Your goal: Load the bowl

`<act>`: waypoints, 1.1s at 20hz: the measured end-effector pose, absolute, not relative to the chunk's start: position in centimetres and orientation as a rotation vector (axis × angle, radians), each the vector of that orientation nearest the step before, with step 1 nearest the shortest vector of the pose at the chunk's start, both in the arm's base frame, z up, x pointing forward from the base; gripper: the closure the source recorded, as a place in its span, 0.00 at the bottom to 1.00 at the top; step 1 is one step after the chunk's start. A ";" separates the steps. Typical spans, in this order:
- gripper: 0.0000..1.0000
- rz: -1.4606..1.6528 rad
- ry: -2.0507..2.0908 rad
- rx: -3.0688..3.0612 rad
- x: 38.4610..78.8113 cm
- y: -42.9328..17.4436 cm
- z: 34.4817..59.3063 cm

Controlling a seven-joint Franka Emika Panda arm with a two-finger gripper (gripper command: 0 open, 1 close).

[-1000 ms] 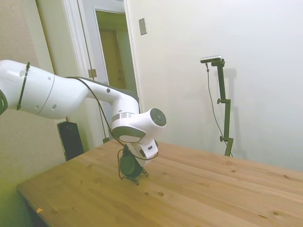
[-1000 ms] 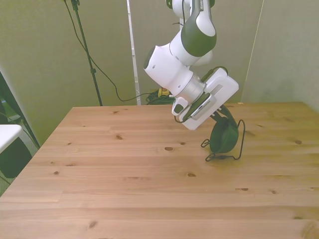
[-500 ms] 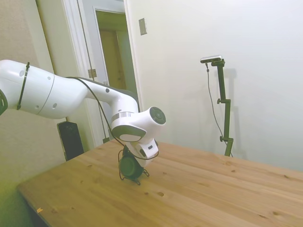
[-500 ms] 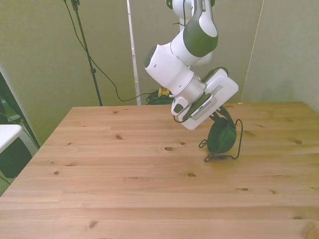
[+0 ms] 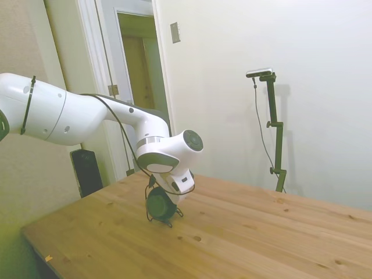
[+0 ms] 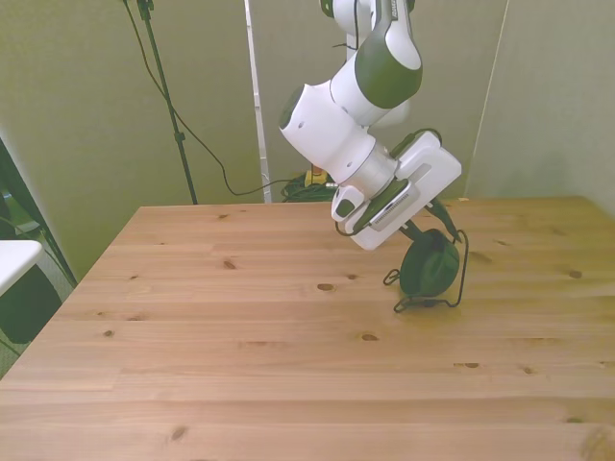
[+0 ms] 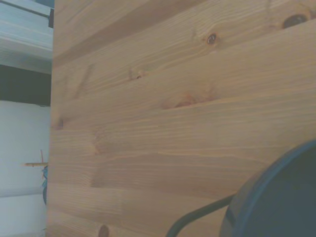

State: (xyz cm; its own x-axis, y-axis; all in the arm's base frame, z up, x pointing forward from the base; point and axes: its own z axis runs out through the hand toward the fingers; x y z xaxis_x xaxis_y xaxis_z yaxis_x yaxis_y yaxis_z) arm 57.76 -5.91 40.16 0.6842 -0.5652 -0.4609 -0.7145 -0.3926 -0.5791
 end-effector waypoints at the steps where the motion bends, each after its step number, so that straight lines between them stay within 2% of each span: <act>1: 0.00 0.235 0.980 -2.106 57.8 -5.9 40.4; 13: 0.00 0.209 1.060 -2.163 57.5 -6.4 41.9; 22: 0.00 0.003 1.187 -2.377 56.2 -6.4 46.3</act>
State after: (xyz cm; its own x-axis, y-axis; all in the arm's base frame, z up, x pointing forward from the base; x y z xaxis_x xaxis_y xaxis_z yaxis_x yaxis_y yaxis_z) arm 56.19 -6.42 46.28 0.6238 -0.7529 -0.2098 -0.7539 -0.5087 -0.4158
